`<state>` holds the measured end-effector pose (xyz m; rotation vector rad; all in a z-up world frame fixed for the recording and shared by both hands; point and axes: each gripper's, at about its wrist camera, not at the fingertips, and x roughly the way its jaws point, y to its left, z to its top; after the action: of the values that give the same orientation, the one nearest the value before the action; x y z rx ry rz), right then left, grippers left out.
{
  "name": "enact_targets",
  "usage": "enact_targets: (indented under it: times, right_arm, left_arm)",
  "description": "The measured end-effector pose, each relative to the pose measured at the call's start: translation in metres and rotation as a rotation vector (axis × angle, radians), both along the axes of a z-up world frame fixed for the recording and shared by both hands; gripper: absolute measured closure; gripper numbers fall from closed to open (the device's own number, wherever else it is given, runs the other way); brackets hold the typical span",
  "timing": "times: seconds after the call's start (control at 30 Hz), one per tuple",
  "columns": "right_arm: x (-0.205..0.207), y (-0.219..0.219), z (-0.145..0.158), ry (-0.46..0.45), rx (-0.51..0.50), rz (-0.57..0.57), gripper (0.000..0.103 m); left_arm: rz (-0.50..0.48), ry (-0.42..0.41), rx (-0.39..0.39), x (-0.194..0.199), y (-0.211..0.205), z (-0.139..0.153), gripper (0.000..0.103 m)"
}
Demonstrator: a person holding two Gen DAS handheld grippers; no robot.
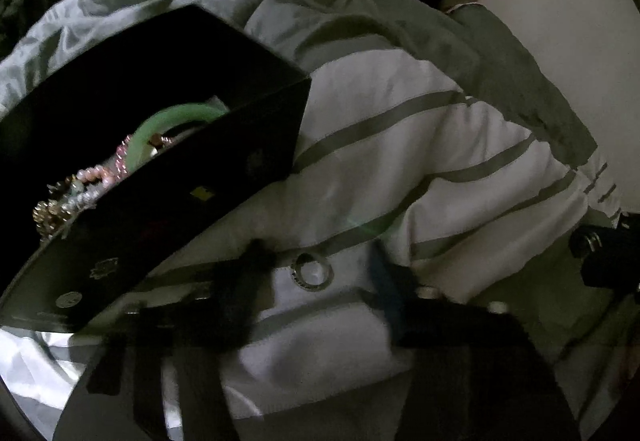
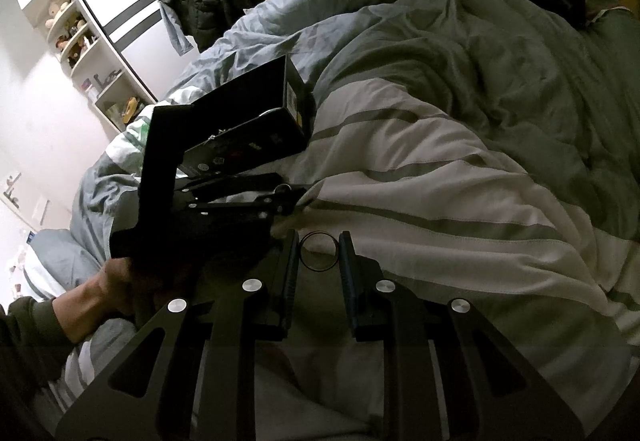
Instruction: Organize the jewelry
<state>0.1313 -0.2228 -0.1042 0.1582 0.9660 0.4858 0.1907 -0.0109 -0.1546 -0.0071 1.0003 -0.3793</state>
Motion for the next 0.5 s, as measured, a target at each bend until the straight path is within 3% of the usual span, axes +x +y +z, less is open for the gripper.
enact_targets:
  times: [0.13,0.3,0.4,0.5]
  right_arm:
    - [0.000,0.000,0.000,0.002,-0.001,0.000,0.082]
    - [0.000,0.001,-0.001,0.004,-0.001,0.001,0.082]
    - [0.000,0.001,0.000,0.003,-0.001,-0.001,0.082]
    - [0.000,0.001,-0.001,0.001,-0.001,-0.001,0.082]
  left_arm:
    - [0.019,0.024,-0.015,0.003,0.006,-0.001,0.073]
    - [0.008,0.033,0.056,-0.005,-0.001,-0.002,0.084]
    - [-0.001,0.022,0.078,-0.011,-0.004,0.002,0.084]
    - [0.009,0.011,0.052,-0.011,0.001,0.008,0.084]
